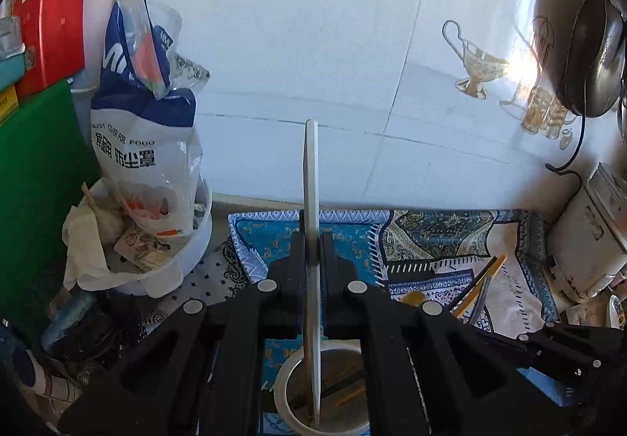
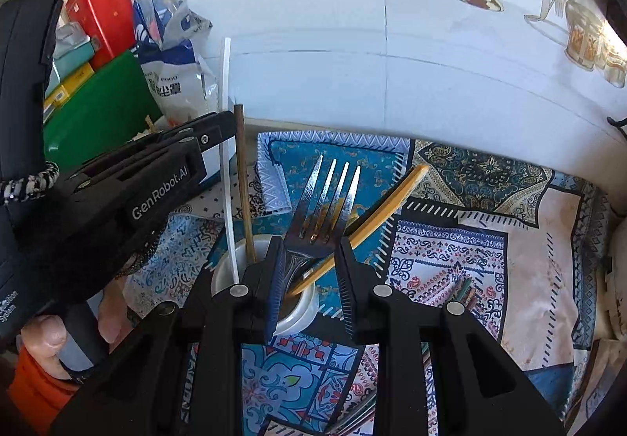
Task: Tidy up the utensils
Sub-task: 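Carry fork and white chopstick to the white cup while the right tool releases the fork, then lower the white chopstick into the cup and open the left tool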
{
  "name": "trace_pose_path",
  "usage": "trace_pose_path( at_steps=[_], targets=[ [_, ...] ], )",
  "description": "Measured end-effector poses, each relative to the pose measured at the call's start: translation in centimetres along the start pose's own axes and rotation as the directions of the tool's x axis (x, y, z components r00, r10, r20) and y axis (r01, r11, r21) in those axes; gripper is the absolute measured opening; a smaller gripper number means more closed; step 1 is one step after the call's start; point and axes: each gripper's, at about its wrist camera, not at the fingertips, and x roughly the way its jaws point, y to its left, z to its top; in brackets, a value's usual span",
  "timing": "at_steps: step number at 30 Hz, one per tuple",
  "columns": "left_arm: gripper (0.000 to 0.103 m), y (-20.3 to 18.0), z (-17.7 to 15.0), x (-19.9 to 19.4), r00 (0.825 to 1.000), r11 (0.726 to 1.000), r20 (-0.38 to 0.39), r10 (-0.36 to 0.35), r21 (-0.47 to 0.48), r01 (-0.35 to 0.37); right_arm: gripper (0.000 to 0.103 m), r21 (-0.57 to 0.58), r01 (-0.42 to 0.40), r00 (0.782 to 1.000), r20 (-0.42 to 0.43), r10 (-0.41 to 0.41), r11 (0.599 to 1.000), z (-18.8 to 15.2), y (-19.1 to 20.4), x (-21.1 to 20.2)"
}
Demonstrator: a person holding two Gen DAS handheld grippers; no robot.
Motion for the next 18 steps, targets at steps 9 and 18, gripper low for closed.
trace_pose_path(
  at_steps=[9,18],
  targets=[
    [0.004,1.0,-1.4,0.0,0.997,1.000,-0.080,-0.001,0.008,0.001,0.024,-0.060,0.008,0.998,-0.062,-0.011,0.998,-1.3,1.5,2.6],
    [0.004,1.1,-1.8,-1.5,0.993,0.999,-0.108,0.035,0.017,-0.033,0.026,-0.111,0.017,0.997,-0.069,-0.024,0.994,-1.6,2.5,1.6]
  ],
)
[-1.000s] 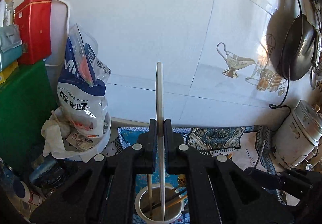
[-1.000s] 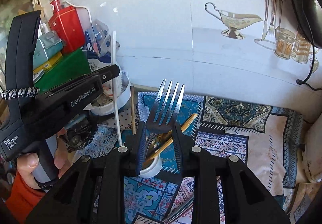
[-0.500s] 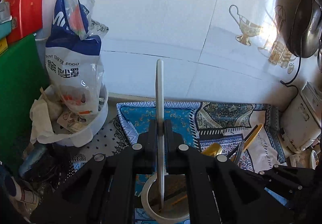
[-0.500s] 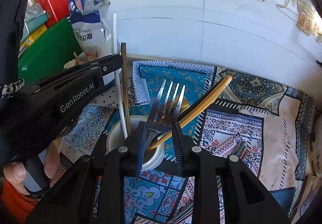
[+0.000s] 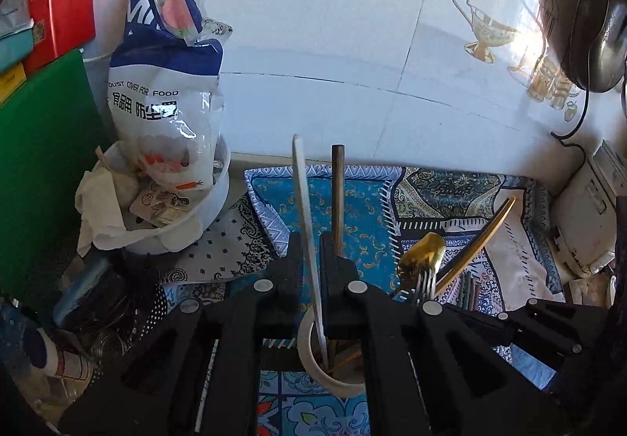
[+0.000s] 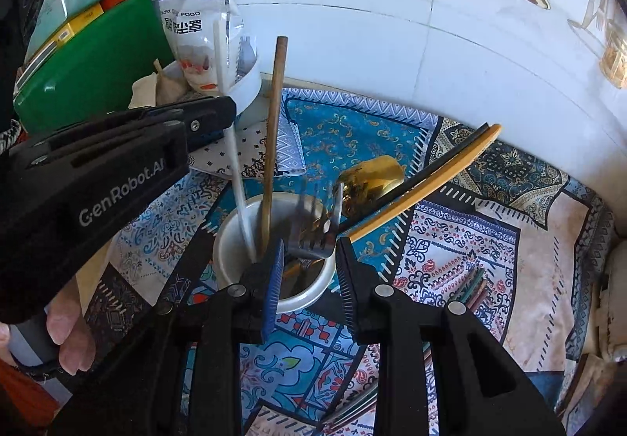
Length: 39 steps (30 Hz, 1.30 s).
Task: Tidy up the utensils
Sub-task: 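Lower the white chopstick into the cup and open the left tool, then move both tools back over the remaining chopsticks on the mat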
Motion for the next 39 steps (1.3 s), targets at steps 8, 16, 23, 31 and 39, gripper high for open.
trace_pose_path(
  at_steps=[8,16,23,31,39],
  targets=[
    [0.006,-1.3,0.5,-3.9,0.999,1.000,0.034,0.024,0.019,-0.025,0.034,0.014,-0.009,0.999,0.036,0.008,1.000,-0.4,-1.1,-2.7],
    [0.015,-4.1,0.9,-7.6,0.996,0.998,0.085,0.033,0.043,-0.036,0.034,0.026,0.011,0.995,0.102,-0.014,1.000,-1.0,-3.5,-6.4],
    [0.023,-7.1,0.7,-9.2,0.993,0.996,0.114,0.041,0.079,-0.050,0.034,0.065,0.048,0.986,0.156,-0.058,0.997,-2.4,-6.7,-9.2],
    [0.030,-9.6,-1.5,-7.9,0.998,0.997,0.051,0.036,0.061,-0.039,0.042,0.116,0.098,0.987,0.112,-0.111,0.988,-4.8,-11.1,-9.0],
    [0.030,-11.1,-5.7,-4.2,0.994,0.997,-0.101,0.042,0.073,-0.035,0.042,0.165,0.135,0.991,-0.043,-0.129,0.977,-8.3,-14.3,-4.2]
  ],
)
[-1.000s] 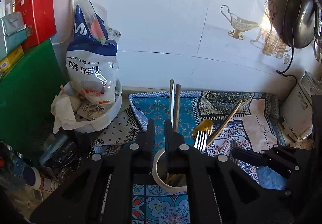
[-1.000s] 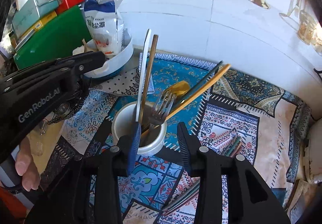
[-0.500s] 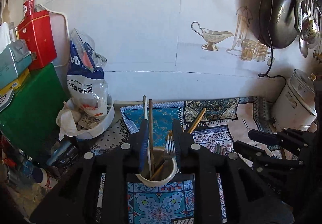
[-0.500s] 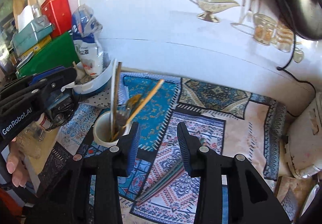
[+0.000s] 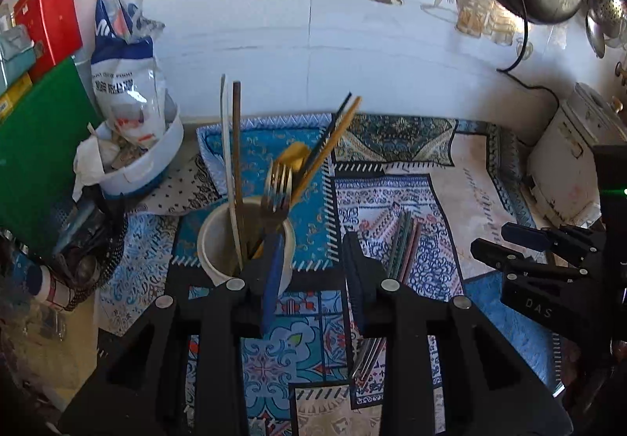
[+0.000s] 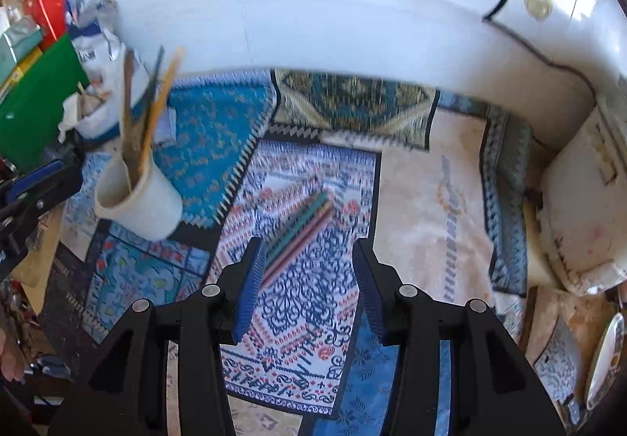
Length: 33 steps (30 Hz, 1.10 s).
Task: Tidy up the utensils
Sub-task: 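Move both tools back over the remaining chopsticks on the mat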
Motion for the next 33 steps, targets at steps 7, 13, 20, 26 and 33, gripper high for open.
trace_pose_path(
  at_steps=[7,13,20,26,33],
  targets=[
    [0.030,-0.6,-3.6,2.6,0.993,0.998,-0.112,0.036,0.050,-0.031,0.042,0.003,-0.020,0.986,-0.163,0.020,1.000,-2.6,0.7,6.2],
    [0.030,0.2,-5.9,3.5,0.983,0.996,-0.168,0.069,0.062,-0.059,0.042,0.003,-0.092,0.965,-0.245,0.090,0.996,-3.7,2.0,8.8],
    [0.030,1.4,-6.7,3.9,0.977,0.997,-0.200,0.077,0.030,-0.073,0.042,0.026,-0.096,0.962,-0.254,0.099,0.995,-4.3,1.6,9.7],
    [0.030,0.9,-6.9,4.4,0.976,0.997,-0.206,0.068,0.035,-0.062,0.041,0.040,-0.127,0.961,-0.243,0.133,0.991,-4.3,0.7,10.1],
    [0.030,-0.7,-7.0,6.1,0.971,0.998,-0.240,0.013,0.059,0.001,0.002,-0.024,-0.079,0.964,-0.257,0.071,0.997,-4.1,0.4,10.4]
  ],
)
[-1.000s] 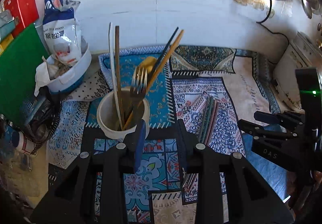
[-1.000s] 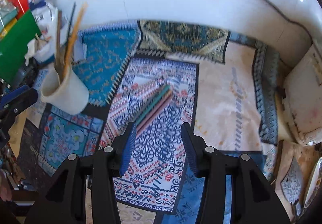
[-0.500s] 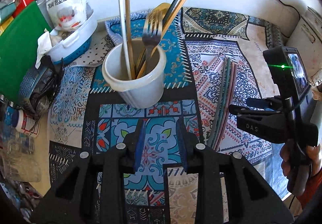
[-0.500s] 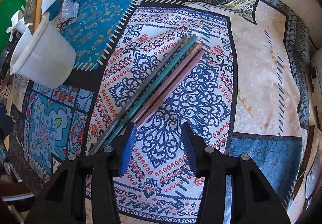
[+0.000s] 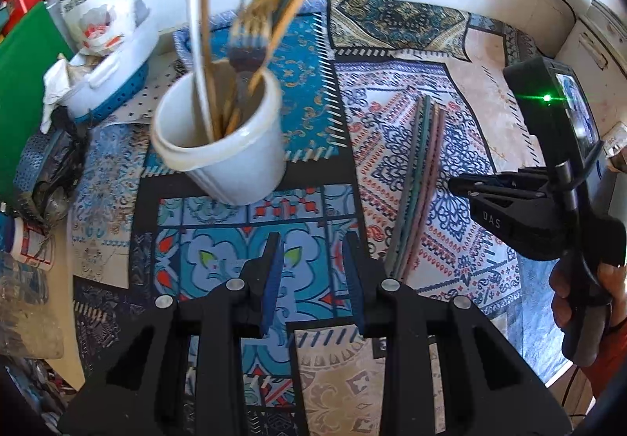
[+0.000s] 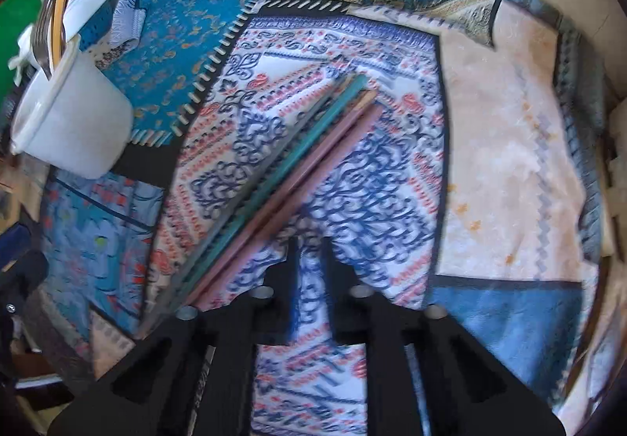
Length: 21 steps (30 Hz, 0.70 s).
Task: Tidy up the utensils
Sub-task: 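Move both tools back over the remaining chopsticks on the mat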
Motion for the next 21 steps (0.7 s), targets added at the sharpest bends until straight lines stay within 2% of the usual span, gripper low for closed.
trace_pose_path(
  at_steps=[4,7,13,17,21],
  targets=[
    [0.030,-1.1,0.2,1.9,0.998,0.999,-0.045,-0.041,0.020,0.042,0.003,0.025,-0.032,0.999,-0.035,0.033,0.999,-0.8,-1.3,-0.3],
    [0.030,-1.6,0.3,2.9,0.997,0.999,-0.066,-0.041,0.016,0.042,0.007,0.076,-0.098,0.993,-0.054,0.102,0.992,-1.2,-2.2,-0.6],
    [0.030,-0.9,-0.2,3.1,0.997,0.999,-0.073,-0.034,-0.002,0.034,0.016,0.131,-0.130,0.989,-0.048,0.138,0.983,-0.8,-1.4,-0.2],
    [0.030,0.1,-0.6,3.0,0.996,1.000,-0.081,-0.028,-0.011,0.027,0.021,0.122,-0.118,0.992,-0.035,0.123,0.986,0.2,0.6,0.0],
    [0.030,1.1,-0.9,3.4,0.995,0.999,-0.094,-0.030,-0.021,0.028,0.022,0.075,-0.046,0.999,-0.009,0.047,0.996,0.5,2.9,-0.3]
  ],
)
